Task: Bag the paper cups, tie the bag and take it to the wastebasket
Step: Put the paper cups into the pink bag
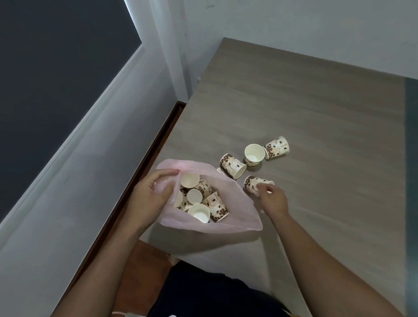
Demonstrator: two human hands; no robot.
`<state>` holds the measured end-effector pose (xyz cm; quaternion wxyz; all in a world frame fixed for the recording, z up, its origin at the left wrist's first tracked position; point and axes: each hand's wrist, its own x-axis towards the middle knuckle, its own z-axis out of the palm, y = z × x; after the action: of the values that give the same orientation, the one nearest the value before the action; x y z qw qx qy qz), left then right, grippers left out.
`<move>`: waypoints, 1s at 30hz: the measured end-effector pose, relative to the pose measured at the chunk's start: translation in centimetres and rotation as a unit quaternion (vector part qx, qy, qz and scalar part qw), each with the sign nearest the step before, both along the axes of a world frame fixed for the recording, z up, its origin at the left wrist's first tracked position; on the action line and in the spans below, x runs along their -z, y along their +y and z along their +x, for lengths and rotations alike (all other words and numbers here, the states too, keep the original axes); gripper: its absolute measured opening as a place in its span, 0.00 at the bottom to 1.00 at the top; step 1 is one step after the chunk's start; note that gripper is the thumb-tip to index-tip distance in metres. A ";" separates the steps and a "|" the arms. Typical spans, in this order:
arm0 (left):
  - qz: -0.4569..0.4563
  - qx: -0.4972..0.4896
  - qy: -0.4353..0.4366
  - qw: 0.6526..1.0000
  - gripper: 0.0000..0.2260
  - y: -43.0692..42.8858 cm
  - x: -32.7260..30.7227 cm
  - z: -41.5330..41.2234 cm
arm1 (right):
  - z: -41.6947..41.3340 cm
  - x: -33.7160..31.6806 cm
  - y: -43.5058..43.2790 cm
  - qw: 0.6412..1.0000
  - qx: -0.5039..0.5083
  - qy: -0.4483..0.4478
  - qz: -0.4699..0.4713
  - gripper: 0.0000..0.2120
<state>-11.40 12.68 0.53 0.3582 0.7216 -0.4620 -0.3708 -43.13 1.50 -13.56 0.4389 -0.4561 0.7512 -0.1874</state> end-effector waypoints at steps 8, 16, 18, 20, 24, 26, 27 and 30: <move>0.084 0.103 -0.010 0.991 0.39 -0.2 0.1 0.5 | -0.1 -6.5 0.3 0.975 0.099 -0.158 -0.120 0.22; 0.075 0.012 0.086 0.993 0.31 -1.3 -1.0 -1.0 | 7.2 -7.3 5.4 0.935 -0.283 -0.135 -0.168 0.12; 0.080 0.015 0.086 0.993 0.31 -1.3 -1.1 -0.9 | 9.1 -6.4 6.5 0.908 -0.369 -0.107 -0.166 0.12; 0.079 0.018 0.089 0.993 0.31 -1.4 -1.3 -0.9 | 10.7 -5.6 7.5 0.887 -0.426 -0.086 -0.158 0.14; 0.079 0.011 0.111 0.991 0.30 -1.0 -1.2 -0.5 | 13.0 -4.3 8.3 0.851 -0.509 -0.021 -0.124 0.16; 0.079 0.015 0.111 0.991 0.29 -0.8 -1.1 -0.2 | 13.5 -4.0 8.4 0.844 -0.526 0.009 -0.105 0.17; 0.080 0.016 0.108 0.991 0.29 -0.7 -1.0 0.0 | 13.7 -3.9 8.4 0.842 -0.531 0.021 -0.096 0.17; 0.084 0.020 0.086 0.993 0.28 -0.4 -0.7 0.8 | 13.9 -3.4 8.3 0.829 -0.552 0.032 -0.080 0.18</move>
<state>-10.59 12.33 1.20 0.3272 0.7055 -0.4110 -0.4758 -29.25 9.76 -10.12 0.4064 -0.8343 0.3702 0.0415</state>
